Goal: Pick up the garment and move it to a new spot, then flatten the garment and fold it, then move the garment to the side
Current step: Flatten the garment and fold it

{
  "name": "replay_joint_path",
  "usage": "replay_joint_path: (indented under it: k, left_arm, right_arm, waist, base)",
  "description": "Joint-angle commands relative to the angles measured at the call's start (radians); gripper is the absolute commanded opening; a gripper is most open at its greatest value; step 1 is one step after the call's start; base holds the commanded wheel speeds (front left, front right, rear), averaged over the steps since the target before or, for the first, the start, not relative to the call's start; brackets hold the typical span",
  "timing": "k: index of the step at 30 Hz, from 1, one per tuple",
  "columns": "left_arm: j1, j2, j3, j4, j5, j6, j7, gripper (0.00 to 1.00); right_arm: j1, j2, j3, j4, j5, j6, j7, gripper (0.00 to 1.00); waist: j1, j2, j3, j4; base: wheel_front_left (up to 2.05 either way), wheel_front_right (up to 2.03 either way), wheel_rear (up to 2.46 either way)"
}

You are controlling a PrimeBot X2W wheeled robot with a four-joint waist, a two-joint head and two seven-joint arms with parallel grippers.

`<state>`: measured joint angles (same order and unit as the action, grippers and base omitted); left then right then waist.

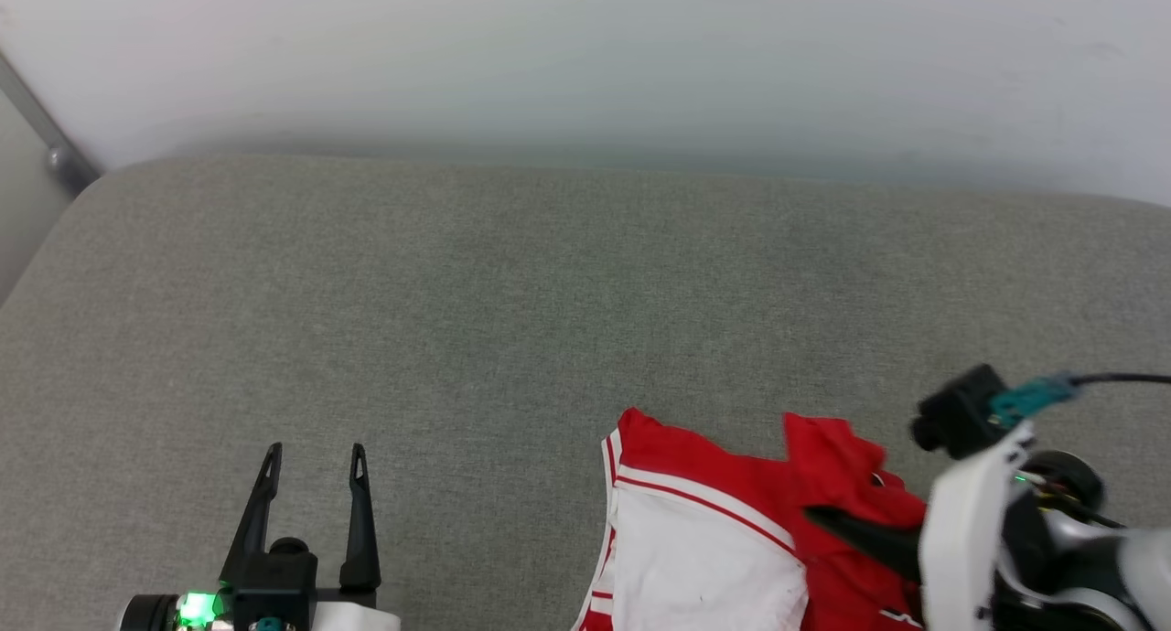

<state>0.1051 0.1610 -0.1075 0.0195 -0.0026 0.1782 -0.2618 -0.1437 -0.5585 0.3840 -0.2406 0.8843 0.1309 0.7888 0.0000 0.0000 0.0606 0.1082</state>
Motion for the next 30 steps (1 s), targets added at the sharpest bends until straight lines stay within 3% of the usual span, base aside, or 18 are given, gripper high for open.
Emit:
replay_joint_path:
  k: [1,12,21,22,23,24,30]
  left_arm:
    - [-0.016,-0.002,-0.002,0.0,0.006,-0.002,-0.004,1.0]
    - [-0.054,-0.015,-0.018,-0.002,0.004,0.002,-0.004,1.0]
    - [-0.078,-0.029,-0.022,0.001,-0.004,0.006,-0.004,1.0]
    - [-0.077,-0.03,-0.02,0.001,-0.004,0.007,-0.004,1.0]
    - [-0.074,-0.03,-0.018,0.002,-0.004,0.008,-0.004,1.0]
    - [-0.069,-0.029,-0.018,0.003,-0.005,0.006,-0.004,1.0]
    - [-0.044,-0.02,-0.001,0.004,-0.007,0.003,-0.004,1.0]
  right_arm:
    - [-0.027,0.015,0.021,0.009,-0.004,0.0,0.002,0.0]
    - [-0.324,0.145,0.337,0.293,-0.074,0.0,-0.038,0.0]
    - [-0.402,0.212,0.491,0.564,-0.108,-0.001,-0.155,0.0]
    - [-0.407,0.214,0.499,0.573,-0.101,0.0,-0.172,0.16]
    - [-0.412,0.213,0.506,0.575,-0.095,0.0,-0.191,0.67]
    - [-0.42,0.206,0.512,0.568,-0.095,0.0,-0.214,1.0]
    - [-0.398,0.127,0.471,0.466,-0.107,-0.001,-0.384,1.0]
  waist:
    - [0.0,0.0,0.007,0.005]
    - [0.0,0.0,0.055,0.027]
    - [0.0,0.0,0.089,0.037]
    - [0.0,0.0,0.088,0.035]
    - [0.0,0.0,0.086,0.032]
    - [0.0,0.0,0.082,0.03]
    - [0.0,0.0,0.041,0.007]
  base:
    - [0.0,0.0,0.0]
    - [0.0,0.0,0.0]
    - [0.0,0.0,0.0]
    - [0.0,0.0,0.0]
    - [0.0,0.0,0.0]
    - [0.0,0.0,0.0]
    - [0.0,0.0,0.0]
